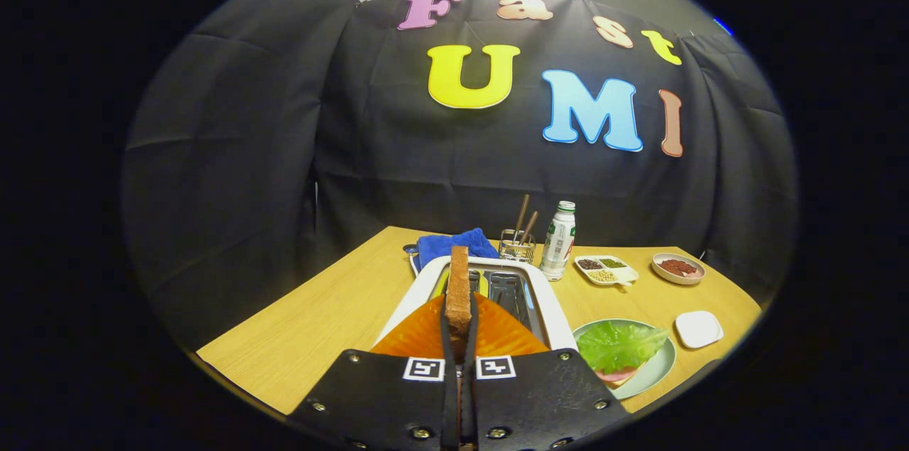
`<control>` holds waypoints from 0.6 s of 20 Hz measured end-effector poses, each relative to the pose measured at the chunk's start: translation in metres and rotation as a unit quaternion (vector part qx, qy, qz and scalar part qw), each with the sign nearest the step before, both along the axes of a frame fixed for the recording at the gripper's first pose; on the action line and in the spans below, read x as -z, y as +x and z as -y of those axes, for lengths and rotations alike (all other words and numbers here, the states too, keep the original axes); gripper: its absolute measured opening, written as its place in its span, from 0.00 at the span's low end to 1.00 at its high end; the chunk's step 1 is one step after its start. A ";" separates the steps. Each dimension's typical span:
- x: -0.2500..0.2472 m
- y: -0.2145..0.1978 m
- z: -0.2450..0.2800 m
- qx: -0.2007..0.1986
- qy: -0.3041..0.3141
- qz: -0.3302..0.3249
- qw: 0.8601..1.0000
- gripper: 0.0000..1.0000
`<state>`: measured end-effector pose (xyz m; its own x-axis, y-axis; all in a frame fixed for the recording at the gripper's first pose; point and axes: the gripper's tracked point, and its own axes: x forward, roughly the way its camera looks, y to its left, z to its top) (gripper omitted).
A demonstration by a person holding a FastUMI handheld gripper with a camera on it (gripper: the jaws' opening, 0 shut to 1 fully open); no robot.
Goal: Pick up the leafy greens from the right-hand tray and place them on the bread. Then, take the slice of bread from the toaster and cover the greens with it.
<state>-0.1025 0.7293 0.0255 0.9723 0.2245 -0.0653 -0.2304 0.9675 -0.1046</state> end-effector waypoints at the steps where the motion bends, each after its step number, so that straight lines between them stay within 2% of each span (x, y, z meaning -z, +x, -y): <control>1: 0.001 0.001 -0.001 -0.002 -0.003 -0.001 1.000 0.02; 12: -0.064 -0.021 0.015 -0.017 0.038 0.054 0.998 0.02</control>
<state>-0.1231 0.7138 0.0899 0.9647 0.2570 0.0577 -0.2538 0.9656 -0.0569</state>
